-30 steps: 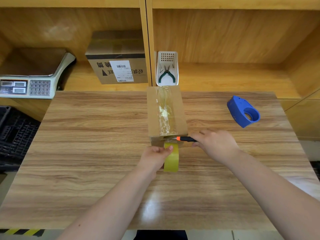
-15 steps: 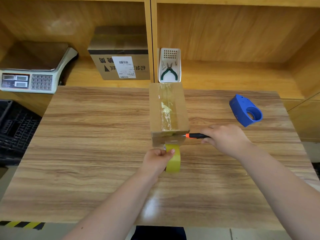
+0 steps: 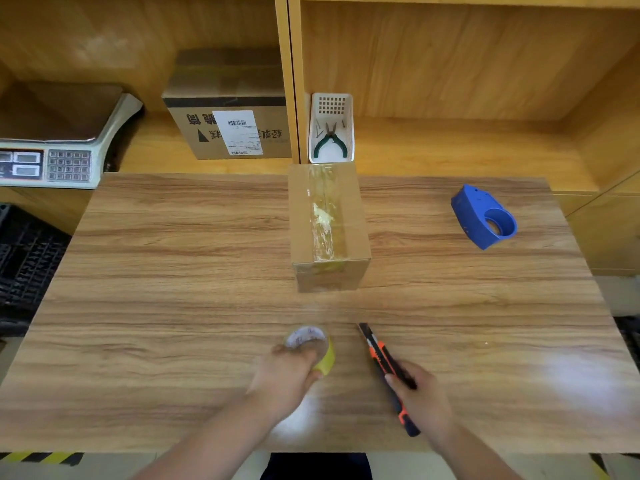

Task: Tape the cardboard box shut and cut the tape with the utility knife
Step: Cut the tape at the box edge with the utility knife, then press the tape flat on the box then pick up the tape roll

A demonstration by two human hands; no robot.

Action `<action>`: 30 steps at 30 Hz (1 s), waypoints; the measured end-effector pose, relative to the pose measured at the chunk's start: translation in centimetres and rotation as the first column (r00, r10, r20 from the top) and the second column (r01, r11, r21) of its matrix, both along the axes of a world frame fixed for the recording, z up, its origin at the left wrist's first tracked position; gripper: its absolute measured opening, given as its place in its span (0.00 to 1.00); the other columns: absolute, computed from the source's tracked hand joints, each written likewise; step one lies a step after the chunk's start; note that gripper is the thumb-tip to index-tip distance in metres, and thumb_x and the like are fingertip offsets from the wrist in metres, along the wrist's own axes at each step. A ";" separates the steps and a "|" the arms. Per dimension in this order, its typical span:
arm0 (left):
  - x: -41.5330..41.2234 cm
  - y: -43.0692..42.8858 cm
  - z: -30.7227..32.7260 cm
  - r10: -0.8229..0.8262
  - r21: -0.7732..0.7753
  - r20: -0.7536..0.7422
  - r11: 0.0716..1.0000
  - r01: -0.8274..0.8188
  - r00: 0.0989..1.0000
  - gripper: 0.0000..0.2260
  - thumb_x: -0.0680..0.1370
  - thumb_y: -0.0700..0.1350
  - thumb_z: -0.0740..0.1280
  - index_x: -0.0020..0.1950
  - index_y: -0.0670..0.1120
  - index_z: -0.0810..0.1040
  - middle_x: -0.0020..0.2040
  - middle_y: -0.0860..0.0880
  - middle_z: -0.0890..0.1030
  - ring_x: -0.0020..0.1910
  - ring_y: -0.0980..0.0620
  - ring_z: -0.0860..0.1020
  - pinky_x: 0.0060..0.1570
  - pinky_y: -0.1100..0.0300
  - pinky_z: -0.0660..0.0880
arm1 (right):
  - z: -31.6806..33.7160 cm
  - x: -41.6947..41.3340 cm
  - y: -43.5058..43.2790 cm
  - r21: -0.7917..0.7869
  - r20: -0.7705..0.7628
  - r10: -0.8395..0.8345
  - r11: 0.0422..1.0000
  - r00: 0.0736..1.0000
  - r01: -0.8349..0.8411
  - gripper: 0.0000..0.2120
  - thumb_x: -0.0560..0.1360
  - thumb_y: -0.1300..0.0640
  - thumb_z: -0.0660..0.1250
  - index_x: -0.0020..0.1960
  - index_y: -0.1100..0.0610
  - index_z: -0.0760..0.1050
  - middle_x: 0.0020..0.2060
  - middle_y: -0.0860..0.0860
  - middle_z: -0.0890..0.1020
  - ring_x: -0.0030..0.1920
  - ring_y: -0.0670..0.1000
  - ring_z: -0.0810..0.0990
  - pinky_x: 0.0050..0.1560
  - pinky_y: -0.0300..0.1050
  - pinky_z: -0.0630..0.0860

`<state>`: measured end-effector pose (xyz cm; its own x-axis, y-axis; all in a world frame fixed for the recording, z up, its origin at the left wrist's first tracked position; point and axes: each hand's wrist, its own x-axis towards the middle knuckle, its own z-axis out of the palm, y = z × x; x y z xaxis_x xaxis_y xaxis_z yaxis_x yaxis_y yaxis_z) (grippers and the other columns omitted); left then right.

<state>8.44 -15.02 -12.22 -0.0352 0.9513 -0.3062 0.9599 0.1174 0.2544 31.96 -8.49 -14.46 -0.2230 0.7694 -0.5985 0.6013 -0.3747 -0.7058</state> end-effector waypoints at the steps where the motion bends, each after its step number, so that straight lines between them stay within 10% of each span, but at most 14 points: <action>1: 0.2 -0.7 -0.6 -0.080 0.008 -0.089 0.997 0.081 0.993 0.16 0.71 0.59 0.71 0.51 0.48 0.79 0.41 0.47 0.84 0.43 0.46 0.81 0.44 0.58 0.73 | -0.1 -0.2 -0.8 -0.007 -0.031 -0.059 0.998 0.998 0.059 0.04 0.74 0.65 0.66 0.46 0.58 0.78 0.26 0.56 0.76 0.25 0.53 0.74 0.24 0.41 0.69; 4: 1.0 -2.5 -3.4 -0.171 -0.039 -0.175 0.985 0.167 0.970 0.20 0.50 0.56 0.82 0.32 0.49 0.78 0.24 0.50 0.78 0.27 0.51 0.78 0.41 0.59 0.64 | -0.2 -0.8 -2.3 -0.055 -0.058 -0.225 0.973 0.973 0.222 0.05 0.73 0.65 0.69 0.47 0.57 0.76 0.25 0.58 0.78 0.23 0.54 0.73 0.23 0.42 0.69; 7: 1.5 -3.9 -5.9 -0.199 -0.079 -0.167 0.979 0.188 0.966 0.18 0.52 0.53 0.81 0.33 0.49 0.78 0.27 0.51 0.78 0.30 0.49 0.78 0.44 0.57 0.63 | -0.8 -1.1 -2.9 -0.001 0.100 -0.194 0.981 0.976 0.195 0.05 0.71 0.59 0.71 0.43 0.54 0.75 0.30 0.53 0.80 0.26 0.47 0.76 0.26 0.41 0.74; 17: -0.1 -2.9 -3.3 -0.074 0.330 0.101 0.943 0.037 0.992 0.12 0.72 0.57 0.63 0.49 0.52 0.77 0.47 0.54 0.82 0.53 0.52 0.74 0.57 0.60 0.65 | -0.9 -0.8 0.2 0.095 0.600 0.453 0.778 0.659 -0.621 0.18 0.74 0.38 0.60 0.52 0.52 0.71 0.45 0.46 0.71 0.51 0.49 0.75 0.40 0.41 0.70; 23: -5.2 3.4 3.1 0.126 0.425 0.318 0.867 -0.260 0.940 0.21 0.79 0.55 0.58 0.70 0.50 0.70 0.73 0.50 0.69 0.77 0.49 0.59 0.74 0.53 0.55 | 4.0 -3.5 7.1 0.598 0.255 0.238 0.723 0.937 -0.346 0.11 0.71 0.52 0.72 0.50 0.55 0.77 0.43 0.48 0.76 0.45 0.49 0.76 0.44 0.42 0.73; 30: -5.8 10.8 5.8 0.003 0.285 0.142 0.958 -0.044 0.990 0.23 0.83 0.52 0.49 0.78 0.53 0.50 0.79 0.54 0.50 0.78 0.55 0.42 0.77 0.48 0.41 | 7.3 -10.3 12.7 0.824 0.206 0.439 0.405 0.875 -0.397 0.25 0.70 0.48 0.70 0.63 0.57 0.75 0.63 0.53 0.78 0.67 0.52 0.71 0.69 0.51 0.63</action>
